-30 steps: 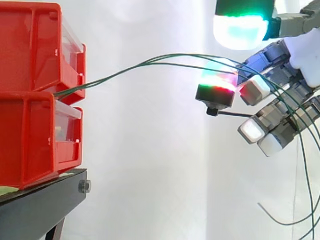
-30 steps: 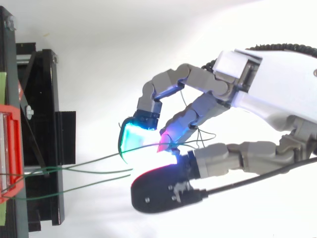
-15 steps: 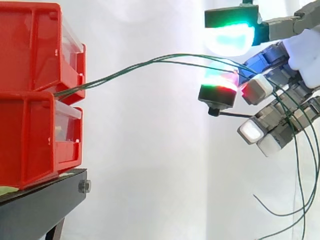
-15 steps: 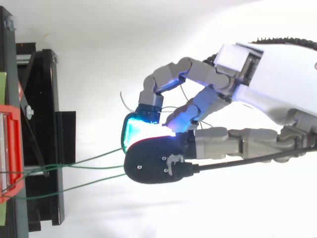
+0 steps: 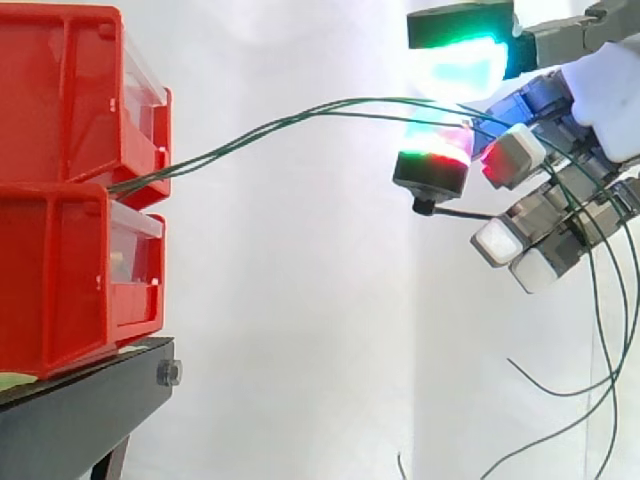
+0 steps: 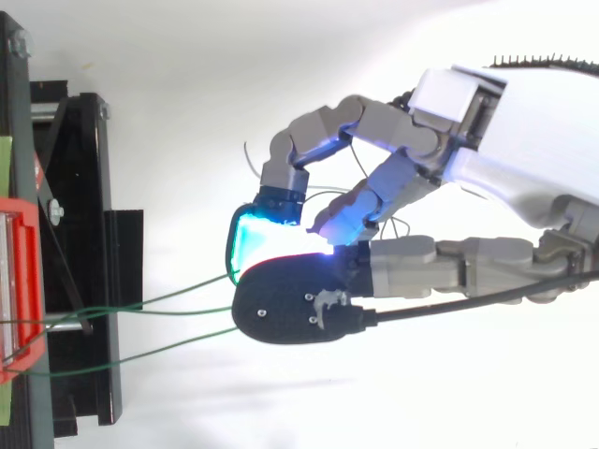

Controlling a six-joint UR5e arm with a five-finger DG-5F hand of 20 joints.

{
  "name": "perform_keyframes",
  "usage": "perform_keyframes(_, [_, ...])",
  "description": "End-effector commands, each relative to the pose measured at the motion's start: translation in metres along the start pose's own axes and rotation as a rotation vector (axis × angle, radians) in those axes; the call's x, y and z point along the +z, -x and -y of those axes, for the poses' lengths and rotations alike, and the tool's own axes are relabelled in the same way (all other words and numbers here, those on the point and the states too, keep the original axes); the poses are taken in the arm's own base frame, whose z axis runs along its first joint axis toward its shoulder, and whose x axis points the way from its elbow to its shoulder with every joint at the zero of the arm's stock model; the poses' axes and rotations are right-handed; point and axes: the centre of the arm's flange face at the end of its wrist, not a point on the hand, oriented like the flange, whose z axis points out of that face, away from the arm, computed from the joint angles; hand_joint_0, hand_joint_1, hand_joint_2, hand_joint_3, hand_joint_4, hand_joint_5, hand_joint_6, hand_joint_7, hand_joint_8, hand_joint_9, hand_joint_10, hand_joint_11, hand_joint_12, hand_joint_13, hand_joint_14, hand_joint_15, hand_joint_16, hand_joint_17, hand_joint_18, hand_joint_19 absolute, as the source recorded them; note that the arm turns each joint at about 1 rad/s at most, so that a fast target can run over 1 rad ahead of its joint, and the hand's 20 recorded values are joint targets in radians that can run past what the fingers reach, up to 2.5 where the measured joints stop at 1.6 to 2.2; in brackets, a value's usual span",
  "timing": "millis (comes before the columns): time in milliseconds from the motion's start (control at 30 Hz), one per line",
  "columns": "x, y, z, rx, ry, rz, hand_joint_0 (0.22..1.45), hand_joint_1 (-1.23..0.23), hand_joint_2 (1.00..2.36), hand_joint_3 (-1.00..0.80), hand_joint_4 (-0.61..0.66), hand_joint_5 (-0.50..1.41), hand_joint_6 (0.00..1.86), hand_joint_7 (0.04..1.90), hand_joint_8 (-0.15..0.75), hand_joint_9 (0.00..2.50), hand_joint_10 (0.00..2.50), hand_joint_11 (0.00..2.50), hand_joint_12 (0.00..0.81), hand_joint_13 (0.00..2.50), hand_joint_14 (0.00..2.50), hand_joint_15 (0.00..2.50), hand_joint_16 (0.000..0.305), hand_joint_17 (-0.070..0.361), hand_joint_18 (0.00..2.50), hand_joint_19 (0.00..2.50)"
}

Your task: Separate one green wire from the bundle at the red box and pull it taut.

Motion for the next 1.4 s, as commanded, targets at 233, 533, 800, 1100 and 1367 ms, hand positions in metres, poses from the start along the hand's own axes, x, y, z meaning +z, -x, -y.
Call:
perform_keyframes(233, [-0.005, 0.0037, -0.0064, -0.04, -0.015, 0.002, 0.55, -0.5, 1.0, -0.44, 0.08, -0.14, 0.88, 1.01, 0.246, 1.21, 0.02, 0.87, 0.358, 0.85, 0.02, 0.57, 0.051, 0.114, 0.62, 0.58])
perform_keyframes(533, [-0.0046, 0.0034, -0.0069, -0.038, -0.014, 0.002, 0.6, -0.7, 1.01, -0.22, 0.07, -0.14, 0.9, 1.02, 0.263, 1.23, 0.02, 0.87, 0.372, 0.86, 0.02, 0.56, 0.055, 0.123, 0.66, 0.56])
perform_keyframes(800, [-0.0046, 0.0035, -0.0069, -0.036, -0.014, 0.003, 0.62, -0.77, 1.01, -0.14, 0.01, -0.14, 0.92, 1.03, 0.266, 1.22, 0.02, 0.88, 0.367, 0.85, 0.02, 0.56, 0.054, 0.121, 0.67, 0.55])
perform_keyframes(1100, [-0.0046, 0.0039, -0.0062, -0.035, -0.016, 0.007, 0.63, -0.78, 1.02, -0.12, -0.04, -0.14, 0.92, 1.06, 0.257, 1.21, 0.02, 0.87, 0.361, 0.85, 0.02, 0.56, 0.053, 0.119, 0.66, 0.55])
perform_keyframes(1367, [-0.0045, 0.004, -0.0063, -0.026, -0.015, 0.008, 0.58, -0.71, 1.01, -0.32, 0.05, -0.14, 0.91, 0.99, 0.238, 1.19, 0.02, 0.88, 0.345, 0.83, 0.02, 0.58, 0.049, 0.111, 0.63, 0.58])
